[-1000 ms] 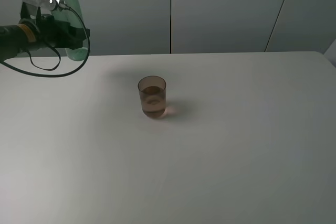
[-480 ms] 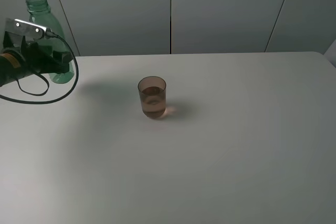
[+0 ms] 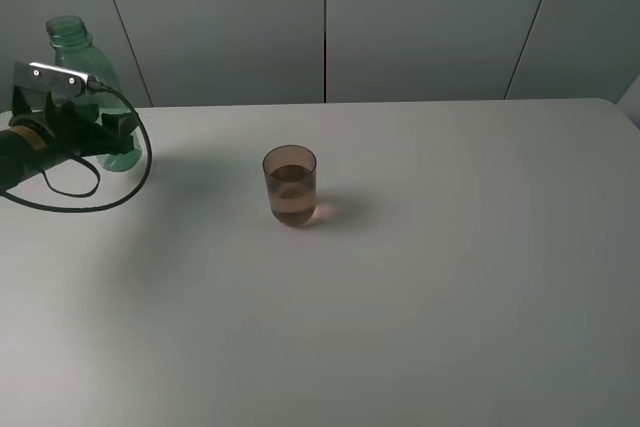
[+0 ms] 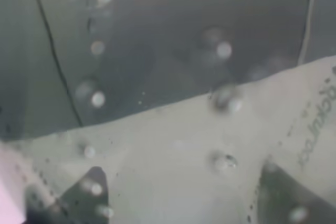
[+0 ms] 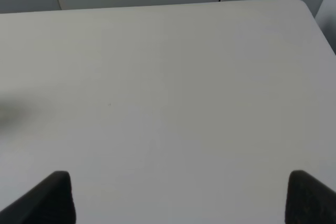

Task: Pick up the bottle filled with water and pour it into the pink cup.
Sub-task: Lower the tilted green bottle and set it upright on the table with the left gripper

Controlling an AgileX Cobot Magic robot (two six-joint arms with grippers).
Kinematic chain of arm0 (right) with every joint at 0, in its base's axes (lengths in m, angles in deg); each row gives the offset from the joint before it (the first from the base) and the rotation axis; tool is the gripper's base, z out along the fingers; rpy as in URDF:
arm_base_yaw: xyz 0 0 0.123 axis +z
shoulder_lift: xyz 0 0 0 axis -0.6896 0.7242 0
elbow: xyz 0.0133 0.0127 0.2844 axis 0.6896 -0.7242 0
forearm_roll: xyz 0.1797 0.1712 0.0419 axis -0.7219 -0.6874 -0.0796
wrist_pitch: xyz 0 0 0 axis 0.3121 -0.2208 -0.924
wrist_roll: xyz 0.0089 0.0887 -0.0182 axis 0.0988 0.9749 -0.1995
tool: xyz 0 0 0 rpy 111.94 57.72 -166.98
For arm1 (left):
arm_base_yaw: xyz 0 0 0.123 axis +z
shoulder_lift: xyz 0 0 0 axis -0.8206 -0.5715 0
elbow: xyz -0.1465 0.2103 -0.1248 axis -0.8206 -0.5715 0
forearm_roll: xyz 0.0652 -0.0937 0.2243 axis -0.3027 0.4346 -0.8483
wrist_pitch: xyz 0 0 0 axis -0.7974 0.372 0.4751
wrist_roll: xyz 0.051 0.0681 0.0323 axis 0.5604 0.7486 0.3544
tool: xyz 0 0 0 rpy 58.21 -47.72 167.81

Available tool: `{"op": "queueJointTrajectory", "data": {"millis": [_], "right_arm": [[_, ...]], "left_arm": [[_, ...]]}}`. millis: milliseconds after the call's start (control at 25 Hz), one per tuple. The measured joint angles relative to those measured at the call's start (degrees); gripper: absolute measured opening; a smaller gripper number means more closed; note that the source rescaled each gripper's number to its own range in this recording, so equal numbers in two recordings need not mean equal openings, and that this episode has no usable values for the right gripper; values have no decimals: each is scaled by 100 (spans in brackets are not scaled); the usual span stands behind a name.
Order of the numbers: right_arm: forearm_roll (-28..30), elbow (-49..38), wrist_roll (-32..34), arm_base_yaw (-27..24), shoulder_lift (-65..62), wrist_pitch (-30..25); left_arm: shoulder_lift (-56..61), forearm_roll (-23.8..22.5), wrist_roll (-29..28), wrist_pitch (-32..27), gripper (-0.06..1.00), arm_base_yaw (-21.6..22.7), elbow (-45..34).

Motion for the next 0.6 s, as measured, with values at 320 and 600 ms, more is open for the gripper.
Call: {"op": "queueJointTrajectory", "data": {"millis": [320,600], "right_arm": [[0,0,0,0,0,0],[0,0,0,0,0,0]], "left_arm": [[-356,2,-151,85,45,0,423],[-731,-18,-173,205,45,0,551]]}}
